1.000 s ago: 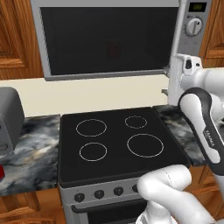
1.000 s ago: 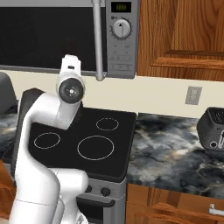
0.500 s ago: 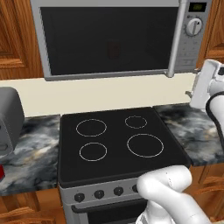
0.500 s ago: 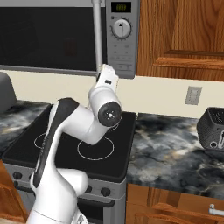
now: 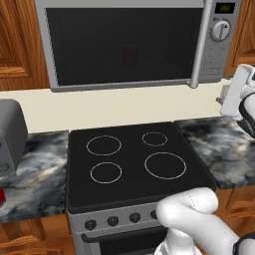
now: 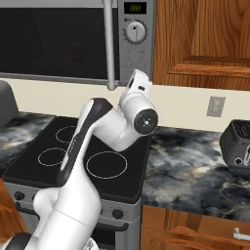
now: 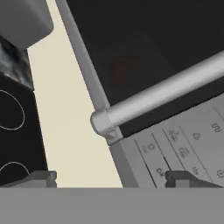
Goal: Place the microwavable item in the microwave. Then, close the microwave door and press the start button.
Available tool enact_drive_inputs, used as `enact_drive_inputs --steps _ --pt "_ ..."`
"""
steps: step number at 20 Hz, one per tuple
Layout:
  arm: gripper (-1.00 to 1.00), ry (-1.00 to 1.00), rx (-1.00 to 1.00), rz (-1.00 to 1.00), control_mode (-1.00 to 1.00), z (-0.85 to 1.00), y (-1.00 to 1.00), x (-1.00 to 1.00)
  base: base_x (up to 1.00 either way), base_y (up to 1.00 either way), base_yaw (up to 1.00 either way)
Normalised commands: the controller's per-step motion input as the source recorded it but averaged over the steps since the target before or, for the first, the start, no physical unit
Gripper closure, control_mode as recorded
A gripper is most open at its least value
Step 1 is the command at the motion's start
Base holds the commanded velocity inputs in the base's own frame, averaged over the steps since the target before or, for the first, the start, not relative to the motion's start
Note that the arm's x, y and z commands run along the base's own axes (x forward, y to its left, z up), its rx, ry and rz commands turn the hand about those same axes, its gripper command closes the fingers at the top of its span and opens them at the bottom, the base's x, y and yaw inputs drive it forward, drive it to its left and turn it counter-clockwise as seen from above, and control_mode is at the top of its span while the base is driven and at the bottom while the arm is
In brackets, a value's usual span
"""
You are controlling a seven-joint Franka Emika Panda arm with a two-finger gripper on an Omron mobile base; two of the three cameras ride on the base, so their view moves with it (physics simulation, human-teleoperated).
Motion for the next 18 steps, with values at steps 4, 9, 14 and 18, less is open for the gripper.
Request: enact_drive_inputs --steps 4,9,14,18 --pt "-1.00 0.00 0.00 0.00 -1.00 0.00 -0.04 0.54 0.00 0.00 0.00" --pt "-1.00 0.00 0.00 0.00 -1.00 0.00 -0.19 0.41 0.00 0.00 0.00" --pt "-1.00 0.00 0.00 0.00 -1.00 0.00 -0.33 0.36 0.00 0.00 0.00" --pt "-1.00 0.02 0.00 0.00 -1.00 -0.02 -0.06 0.48 0.00 0.00 0.00"
